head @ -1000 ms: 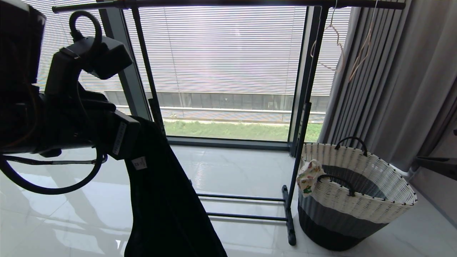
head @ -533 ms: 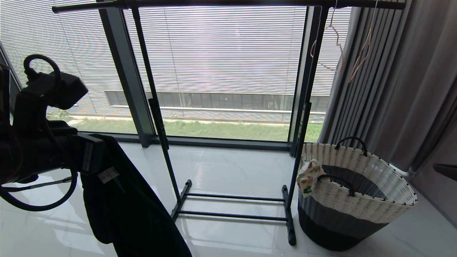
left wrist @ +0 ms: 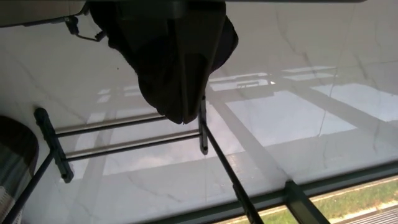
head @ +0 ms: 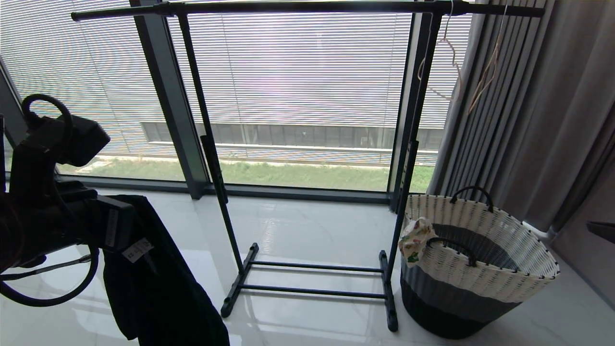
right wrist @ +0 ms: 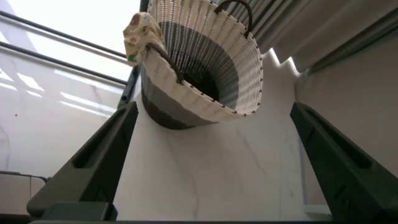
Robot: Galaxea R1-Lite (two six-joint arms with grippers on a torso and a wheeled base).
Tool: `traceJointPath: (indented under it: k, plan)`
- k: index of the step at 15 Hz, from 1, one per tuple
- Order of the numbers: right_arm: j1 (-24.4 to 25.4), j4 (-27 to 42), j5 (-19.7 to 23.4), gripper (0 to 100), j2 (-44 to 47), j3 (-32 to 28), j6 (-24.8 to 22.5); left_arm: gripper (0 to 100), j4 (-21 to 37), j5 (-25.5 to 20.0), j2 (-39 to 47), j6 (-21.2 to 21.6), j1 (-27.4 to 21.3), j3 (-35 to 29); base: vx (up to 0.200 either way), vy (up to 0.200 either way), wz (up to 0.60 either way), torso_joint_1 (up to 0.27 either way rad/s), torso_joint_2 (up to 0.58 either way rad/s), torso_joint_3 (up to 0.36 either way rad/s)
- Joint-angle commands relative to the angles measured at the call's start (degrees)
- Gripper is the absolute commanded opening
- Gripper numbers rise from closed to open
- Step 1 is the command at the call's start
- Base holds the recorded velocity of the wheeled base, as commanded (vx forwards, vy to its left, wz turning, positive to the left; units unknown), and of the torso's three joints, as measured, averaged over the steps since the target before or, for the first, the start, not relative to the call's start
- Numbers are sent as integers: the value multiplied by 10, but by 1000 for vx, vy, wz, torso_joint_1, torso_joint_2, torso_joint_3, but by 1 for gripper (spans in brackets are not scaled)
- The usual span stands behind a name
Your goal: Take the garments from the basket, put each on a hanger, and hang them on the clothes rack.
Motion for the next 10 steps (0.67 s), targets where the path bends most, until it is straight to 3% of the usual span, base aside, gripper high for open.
traceJointPath:
  k: [1,10]
  plan:
    - [0,-1,0,100,1,1,1,0,0,0,0,1,0,1,0,0,0,105,-271,-261]
    - [0,-1,3,100,2,1,22,0,0,1,4,-1,8,4,0,0,0,174,-478,-290]
